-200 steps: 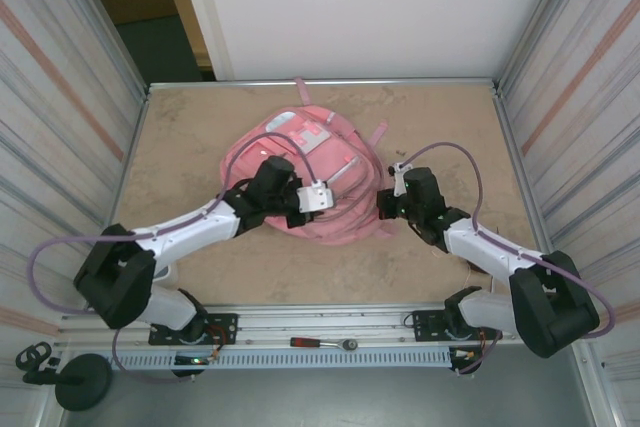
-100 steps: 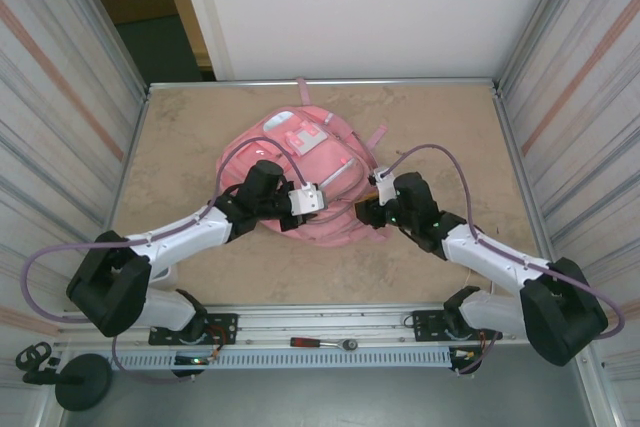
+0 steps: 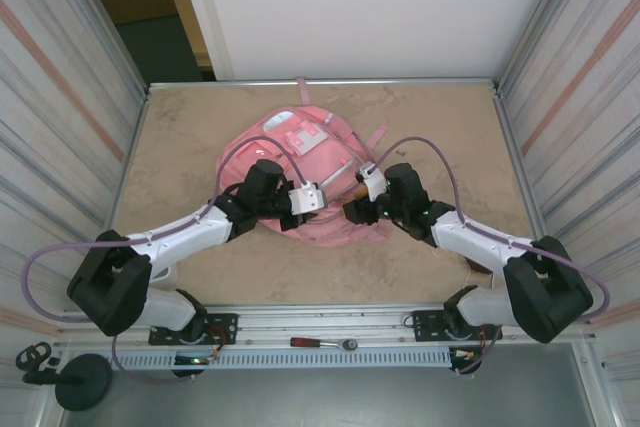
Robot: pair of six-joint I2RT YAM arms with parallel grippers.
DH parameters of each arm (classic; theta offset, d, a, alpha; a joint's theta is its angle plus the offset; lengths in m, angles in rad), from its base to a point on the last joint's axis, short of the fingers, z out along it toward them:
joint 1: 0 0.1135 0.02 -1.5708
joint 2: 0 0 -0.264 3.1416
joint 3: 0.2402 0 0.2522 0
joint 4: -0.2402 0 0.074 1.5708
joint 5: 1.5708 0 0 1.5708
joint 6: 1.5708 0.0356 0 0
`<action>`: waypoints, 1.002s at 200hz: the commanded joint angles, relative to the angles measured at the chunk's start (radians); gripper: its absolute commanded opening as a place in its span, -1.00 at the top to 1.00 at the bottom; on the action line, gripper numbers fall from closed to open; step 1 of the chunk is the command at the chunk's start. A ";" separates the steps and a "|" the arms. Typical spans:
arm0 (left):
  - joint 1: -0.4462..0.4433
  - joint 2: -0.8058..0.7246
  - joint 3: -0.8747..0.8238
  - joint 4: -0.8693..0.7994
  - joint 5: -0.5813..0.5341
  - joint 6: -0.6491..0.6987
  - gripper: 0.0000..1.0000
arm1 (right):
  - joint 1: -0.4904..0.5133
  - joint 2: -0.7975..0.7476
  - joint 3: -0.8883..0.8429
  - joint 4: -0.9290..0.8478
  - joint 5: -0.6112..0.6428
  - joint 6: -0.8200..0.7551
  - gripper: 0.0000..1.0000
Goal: Pack books, pencil case, and school supplies into a backpack
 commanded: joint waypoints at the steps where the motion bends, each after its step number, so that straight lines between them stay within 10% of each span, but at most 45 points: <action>1: 0.004 0.004 0.036 0.002 0.016 -0.030 1.00 | 0.006 0.046 0.048 0.029 -0.037 -0.003 0.04; 110: -0.004 0.012 0.044 -0.013 0.012 -0.024 1.00 | 0.080 0.148 0.026 0.136 -0.047 0.029 0.47; 160: 0.008 -0.032 0.002 -0.012 0.019 0.000 1.00 | 0.076 0.057 -0.036 0.126 0.134 0.057 1.00; 200: 0.050 -0.074 -0.045 0.006 0.043 0.011 1.00 | -0.024 0.036 -0.017 0.010 0.244 0.177 1.00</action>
